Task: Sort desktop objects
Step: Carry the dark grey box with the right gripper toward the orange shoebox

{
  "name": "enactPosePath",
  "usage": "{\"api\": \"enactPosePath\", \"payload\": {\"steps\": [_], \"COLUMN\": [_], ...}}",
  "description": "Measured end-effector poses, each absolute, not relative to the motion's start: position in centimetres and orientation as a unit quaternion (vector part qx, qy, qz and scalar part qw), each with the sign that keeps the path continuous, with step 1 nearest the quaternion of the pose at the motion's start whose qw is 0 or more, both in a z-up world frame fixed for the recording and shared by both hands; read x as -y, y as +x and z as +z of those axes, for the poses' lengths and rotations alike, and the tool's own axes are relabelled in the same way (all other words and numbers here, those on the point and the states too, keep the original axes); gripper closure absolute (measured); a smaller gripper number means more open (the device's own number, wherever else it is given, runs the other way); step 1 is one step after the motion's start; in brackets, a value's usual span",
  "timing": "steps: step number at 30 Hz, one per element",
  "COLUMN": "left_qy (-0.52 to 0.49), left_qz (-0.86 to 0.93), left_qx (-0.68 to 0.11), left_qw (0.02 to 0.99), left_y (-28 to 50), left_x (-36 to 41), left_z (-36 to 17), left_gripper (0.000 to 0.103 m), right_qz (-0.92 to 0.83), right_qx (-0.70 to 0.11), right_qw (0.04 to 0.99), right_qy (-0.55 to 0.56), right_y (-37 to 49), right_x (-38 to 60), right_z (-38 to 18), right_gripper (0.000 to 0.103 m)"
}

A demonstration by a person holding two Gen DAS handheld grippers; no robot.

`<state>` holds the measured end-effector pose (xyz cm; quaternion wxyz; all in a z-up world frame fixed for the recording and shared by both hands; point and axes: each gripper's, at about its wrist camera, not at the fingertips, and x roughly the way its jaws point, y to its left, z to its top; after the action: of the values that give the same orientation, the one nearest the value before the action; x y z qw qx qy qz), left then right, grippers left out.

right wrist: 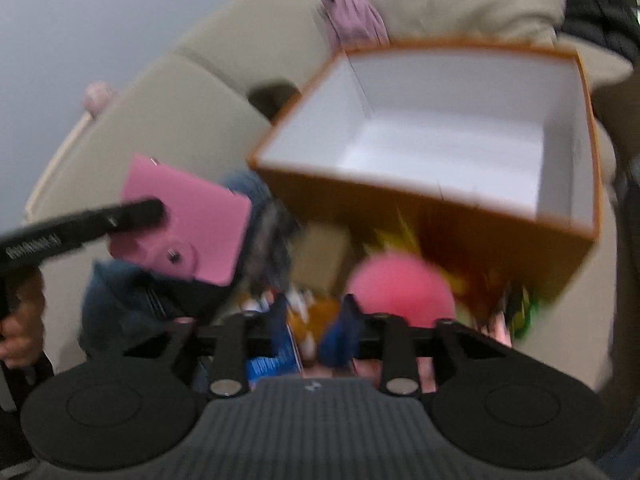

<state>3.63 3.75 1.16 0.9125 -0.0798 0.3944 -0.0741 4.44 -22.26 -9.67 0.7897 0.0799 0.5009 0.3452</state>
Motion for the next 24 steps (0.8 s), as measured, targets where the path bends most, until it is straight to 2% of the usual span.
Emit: {"api": "enactPosePath", "payload": {"steps": [2, 4, 7, 9, 13, 24], "left_qy": [-0.091, -0.099, -0.102, -0.103, -0.104, -0.099], "left_qz": [-0.073, -0.072, -0.073, -0.074, -0.079, -0.09], "left_qx": [-0.399, -0.402, -0.408, -0.407, -0.402, -0.395], "left_qw": [0.909, 0.907, 0.904, 0.905, 0.906, 0.909], "left_y": [3.1, 2.7, 2.4, 2.1, 1.6, 0.0], "left_x": [-3.9, -4.0, -4.0, -4.0, -3.6, -2.5], "left_z": [0.6, 0.2, -0.3, -0.3, -0.2, 0.2], "left_gripper": [0.083, 0.083, 0.083, 0.083, 0.083, 0.083], "right_qz": [0.332, 0.318, 0.296, 0.287, 0.295, 0.263], "right_qx": [-0.519, -0.537, -0.57, -0.588, -0.613, -0.741], "right_qw": [0.784, 0.777, 0.764, 0.755, 0.732, 0.618], "right_qy": [0.079, 0.079, 0.063, 0.052, 0.034, -0.021], "right_y": [3.7, 3.3, 2.6, 2.2, 0.9, 0.8], "right_x": [23.0, 23.8, 25.0, 25.6, 26.4, 24.5], "right_z": [-10.6, -11.4, -12.2, -12.3, -12.0, -19.2], "right_gripper": [0.062, 0.054, 0.048, 0.047, 0.035, 0.034]}}
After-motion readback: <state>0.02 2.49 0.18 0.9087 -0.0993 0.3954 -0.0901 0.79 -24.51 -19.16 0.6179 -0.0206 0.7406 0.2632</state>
